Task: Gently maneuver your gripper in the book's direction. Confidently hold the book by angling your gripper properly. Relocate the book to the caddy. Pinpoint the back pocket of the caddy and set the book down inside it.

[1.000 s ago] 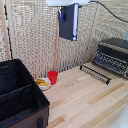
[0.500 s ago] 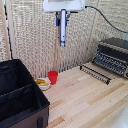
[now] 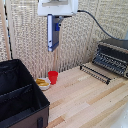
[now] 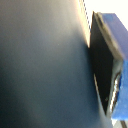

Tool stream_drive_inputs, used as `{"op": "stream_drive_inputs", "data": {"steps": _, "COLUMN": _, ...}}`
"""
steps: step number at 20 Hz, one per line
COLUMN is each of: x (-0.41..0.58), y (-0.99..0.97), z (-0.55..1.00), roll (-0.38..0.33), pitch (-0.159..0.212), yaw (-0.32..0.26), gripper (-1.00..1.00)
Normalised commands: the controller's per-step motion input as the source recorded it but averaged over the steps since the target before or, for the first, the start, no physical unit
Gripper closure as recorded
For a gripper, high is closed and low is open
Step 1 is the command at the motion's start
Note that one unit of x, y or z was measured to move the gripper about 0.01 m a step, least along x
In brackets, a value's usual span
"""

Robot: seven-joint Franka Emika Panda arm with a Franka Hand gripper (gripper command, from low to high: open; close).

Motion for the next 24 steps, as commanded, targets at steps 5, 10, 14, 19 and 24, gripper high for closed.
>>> {"op": "stream_drive_inputs", "data": {"steps": 5, "x": 0.13, "y": 0.85, "z": 0.33, "roll": -0.028, "pitch": -0.032, "yaw": -0.115, "gripper": 1.0}}
{"op": "stream_drive_inputs", "data": {"steps": 10, "x": 0.186, "y": 0.87, "z": 0.29, "roll": -0.023, "pitch": -0.013, "yaw": -0.101, "gripper": 1.0}}
{"op": "stream_drive_inputs", "data": {"steps": 14, "x": 0.149, "y": 0.84, "z": 0.31, "roll": -0.029, "pitch": -0.023, "yaw": -0.119, "gripper": 1.0}}
{"op": "stream_drive_inputs", "data": {"steps": 19, "x": 0.039, "y": 0.68, "z": 0.4, "roll": -0.038, "pitch": -0.047, "yaw": -0.187, "gripper": 1.0}}
{"op": "stream_drive_inputs", "data": {"steps": 24, "x": 0.0, "y": 0.61, "z": 0.45, "roll": -0.037, "pitch": -0.047, "yaw": -0.211, "gripper": 1.0}}
